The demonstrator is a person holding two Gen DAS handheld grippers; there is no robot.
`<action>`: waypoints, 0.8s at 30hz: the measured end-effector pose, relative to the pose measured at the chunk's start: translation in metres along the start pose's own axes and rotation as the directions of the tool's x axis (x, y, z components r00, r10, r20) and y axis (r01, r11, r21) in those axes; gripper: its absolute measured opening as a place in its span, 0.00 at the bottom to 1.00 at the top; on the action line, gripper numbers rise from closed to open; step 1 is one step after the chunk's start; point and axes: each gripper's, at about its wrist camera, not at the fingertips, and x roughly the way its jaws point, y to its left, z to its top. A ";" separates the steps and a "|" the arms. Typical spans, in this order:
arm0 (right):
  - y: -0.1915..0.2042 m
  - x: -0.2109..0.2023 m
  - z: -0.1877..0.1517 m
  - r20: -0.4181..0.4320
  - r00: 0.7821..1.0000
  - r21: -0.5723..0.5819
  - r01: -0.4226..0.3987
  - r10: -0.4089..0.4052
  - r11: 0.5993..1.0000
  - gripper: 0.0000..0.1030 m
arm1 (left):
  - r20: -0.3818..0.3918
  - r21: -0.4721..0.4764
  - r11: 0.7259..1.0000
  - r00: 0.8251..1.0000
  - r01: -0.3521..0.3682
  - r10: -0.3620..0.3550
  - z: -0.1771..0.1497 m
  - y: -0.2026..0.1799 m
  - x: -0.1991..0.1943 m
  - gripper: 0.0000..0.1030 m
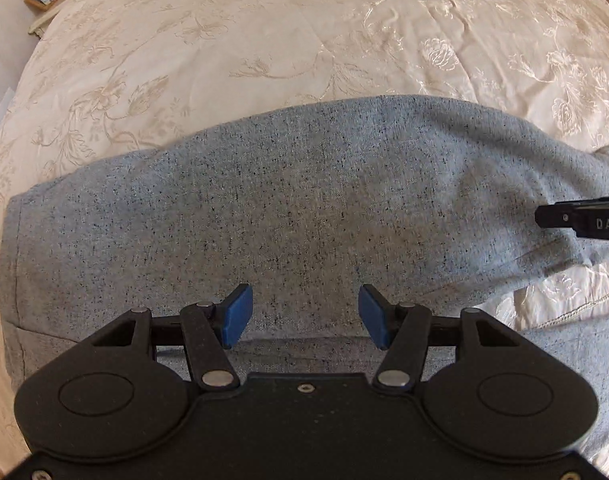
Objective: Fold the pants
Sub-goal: 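Lift the held hems and carry them over toward the waistband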
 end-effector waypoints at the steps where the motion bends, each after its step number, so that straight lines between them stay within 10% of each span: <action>1: 0.008 0.009 0.000 -0.011 1.000 -0.029 -0.008 0.008 1.000 0.24 | -0.002 0.003 1.000 1.000 -0.003 0.003 0.001 0.000 0.002 0.61; 6: -0.042 0.037 0.020 -0.011 0.988 0.065 0.157 -0.156 0.986 0.18 | -0.013 -0.010 1.000 1.000 -0.016 0.016 0.021 0.006 0.020 0.61; 12: -0.183 0.010 0.025 -0.067 0.908 0.438 0.399 -0.413 0.806 0.17 | -0.023 -0.038 0.999 1.000 -0.008 0.007 0.047 0.011 0.056 0.61; 20: -0.209 -0.042 0.049 0.101 0.951 0.707 0.138 -0.293 0.693 0.28 | -0.050 0.026 0.999 0.998 -0.047 0.049 0.045 0.000 0.092 0.69; 24: -0.190 -0.015 0.081 0.023 0.958 0.706 0.188 -0.287 0.683 0.30 | -0.031 0.013 1.000 0.999 -0.026 0.027 0.037 0.006 0.093 0.74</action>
